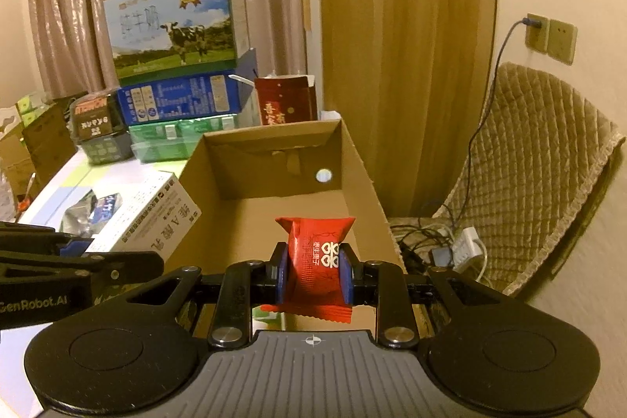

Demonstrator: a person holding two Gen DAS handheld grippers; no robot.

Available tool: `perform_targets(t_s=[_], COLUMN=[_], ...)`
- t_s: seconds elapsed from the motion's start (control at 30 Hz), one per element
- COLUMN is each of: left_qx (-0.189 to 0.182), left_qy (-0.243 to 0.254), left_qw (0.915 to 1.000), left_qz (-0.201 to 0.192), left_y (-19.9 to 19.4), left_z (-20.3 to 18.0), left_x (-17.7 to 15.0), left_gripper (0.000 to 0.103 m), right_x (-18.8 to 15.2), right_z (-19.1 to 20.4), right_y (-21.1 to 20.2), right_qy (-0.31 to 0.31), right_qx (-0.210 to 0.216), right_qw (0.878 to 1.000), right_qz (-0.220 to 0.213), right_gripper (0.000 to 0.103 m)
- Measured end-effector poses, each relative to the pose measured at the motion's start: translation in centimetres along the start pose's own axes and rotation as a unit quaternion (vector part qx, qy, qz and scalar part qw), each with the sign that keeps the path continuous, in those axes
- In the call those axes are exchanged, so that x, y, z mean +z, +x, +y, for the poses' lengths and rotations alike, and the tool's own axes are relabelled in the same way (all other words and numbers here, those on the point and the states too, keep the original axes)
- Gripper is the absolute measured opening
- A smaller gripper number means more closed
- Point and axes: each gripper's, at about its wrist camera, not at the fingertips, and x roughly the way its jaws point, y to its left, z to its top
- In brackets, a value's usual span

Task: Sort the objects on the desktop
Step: 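Open both tools to drop the white box and red packet into the cardboard box, then move both tools back to the table and grasp the white plug with the right tool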

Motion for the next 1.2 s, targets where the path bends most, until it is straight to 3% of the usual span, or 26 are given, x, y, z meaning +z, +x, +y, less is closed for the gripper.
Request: perform_targets(t_s=[0.23, 0.6, 0.67, 0.7, 0.73, 1.2], left_qx=[-0.003, 0.009, 0.012, 0.013, 0.014, 0.034], left_qy=[-0.031, -0.038, -0.040, -0.040, -0.041, -0.058], left_qw=[0.9994, 0.9989, 0.9988, 0.9988, 0.9987, 0.9972], left_qz=[-0.016, -0.024, -0.025, -0.025, -0.025, -0.032], left_y=[2.1, -0.3, -0.7, -0.9, -1.1, -4.3], left_z=[1.0, 3.0, 3.3, 3.5, 3.7, 6.4], left_x=[0.7, -0.2, -0.4, -0.5, -0.7, -2.6], left_gripper=[0.025, 0.029, 0.031, 0.031, 0.032, 0.039], right_x=[0.2, 0.5, 0.8, 1.1, 1.2, 0.0], right_z=[-0.6, 0.1, 0.0, -0.1, -0.2, 1.0], right_y=[0.8, 1.6, 1.8, 1.8, 1.7, -1.2], right_qy=[0.007, 0.012, 0.018, 0.021, 0.025, 0.042], right_qx=[-0.006, 0.016, 0.031, 0.029, 0.027, 0.036], right_qw=[1.000, 1.000, 0.999, 0.999, 0.999, 0.998], right_qz=[0.006, 0.000, -0.009, -0.011, -0.016, -0.015], right_gripper=[0.023, 0.024, 0.037, 0.051, 0.058, 0.064])
